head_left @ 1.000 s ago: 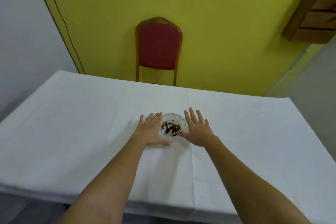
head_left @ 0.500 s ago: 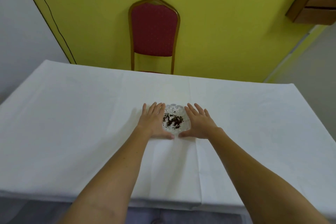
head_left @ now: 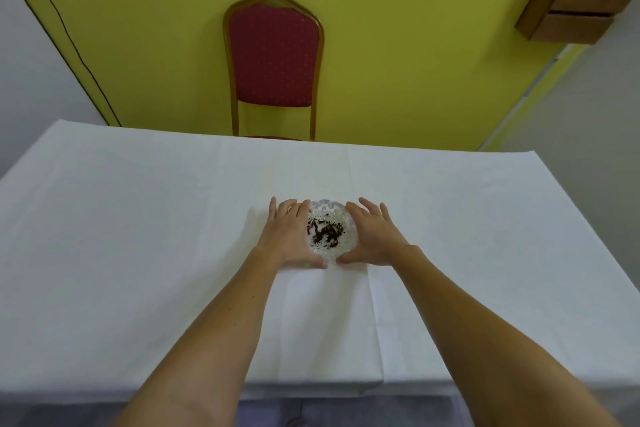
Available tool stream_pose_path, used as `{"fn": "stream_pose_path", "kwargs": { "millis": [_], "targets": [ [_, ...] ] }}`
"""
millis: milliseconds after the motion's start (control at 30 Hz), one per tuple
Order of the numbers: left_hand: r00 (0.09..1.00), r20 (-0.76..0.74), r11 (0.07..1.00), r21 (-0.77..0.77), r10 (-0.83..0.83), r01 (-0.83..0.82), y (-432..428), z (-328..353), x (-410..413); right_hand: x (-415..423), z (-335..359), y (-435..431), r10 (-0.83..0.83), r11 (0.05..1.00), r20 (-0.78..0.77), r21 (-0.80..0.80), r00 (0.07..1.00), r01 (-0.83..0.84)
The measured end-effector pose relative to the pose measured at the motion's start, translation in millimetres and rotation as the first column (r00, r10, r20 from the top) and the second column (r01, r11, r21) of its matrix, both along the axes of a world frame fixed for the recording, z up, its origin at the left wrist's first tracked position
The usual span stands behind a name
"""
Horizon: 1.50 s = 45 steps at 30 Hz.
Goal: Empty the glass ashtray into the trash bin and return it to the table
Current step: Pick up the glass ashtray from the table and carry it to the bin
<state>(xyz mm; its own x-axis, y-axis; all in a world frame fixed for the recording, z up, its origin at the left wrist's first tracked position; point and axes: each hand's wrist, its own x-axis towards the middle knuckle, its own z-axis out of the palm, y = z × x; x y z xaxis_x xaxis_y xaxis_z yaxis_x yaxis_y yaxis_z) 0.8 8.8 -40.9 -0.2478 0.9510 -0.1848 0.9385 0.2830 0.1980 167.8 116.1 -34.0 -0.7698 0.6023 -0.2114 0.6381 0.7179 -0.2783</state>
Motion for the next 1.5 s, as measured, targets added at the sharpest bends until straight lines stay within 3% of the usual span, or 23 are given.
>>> {"fn": "stream_pose_path", "kwargs": {
  "millis": [367,567,767,1067,1500],
  "targets": [
    [0.978,-0.029,0.963,0.172,-0.204,0.206,61.8,68.7,78.6,95.1,66.5,26.5,-0.217,0.969,-0.075,0.106,0.973,0.225],
    [0.929,-0.087,0.881,0.297,-0.36,0.369,114.5,117.5,188.4,214.2,126.1,41.4,-0.369,0.897,-0.134,0.207,0.92,0.39],
    [0.865,-0.046,0.801,0.357,-0.499,0.481,142.2,144.7,330.1,358.6,159.3,38.6,-0.497,0.81,-0.17,0.26,0.851,0.526],
    [0.743,0.027,0.705,0.341,-0.668,0.622,156.1,135.1,518.0,544.7,150.2,15.2,-0.651,0.7,-0.182,0.231,0.737,0.676],
    [0.676,0.089,0.673,0.248,-0.732,0.697,218.6,85.6,637.2,660.2,103.5,56.8,-0.728,0.653,-0.187,0.108,0.66,0.75]
  ]
}}
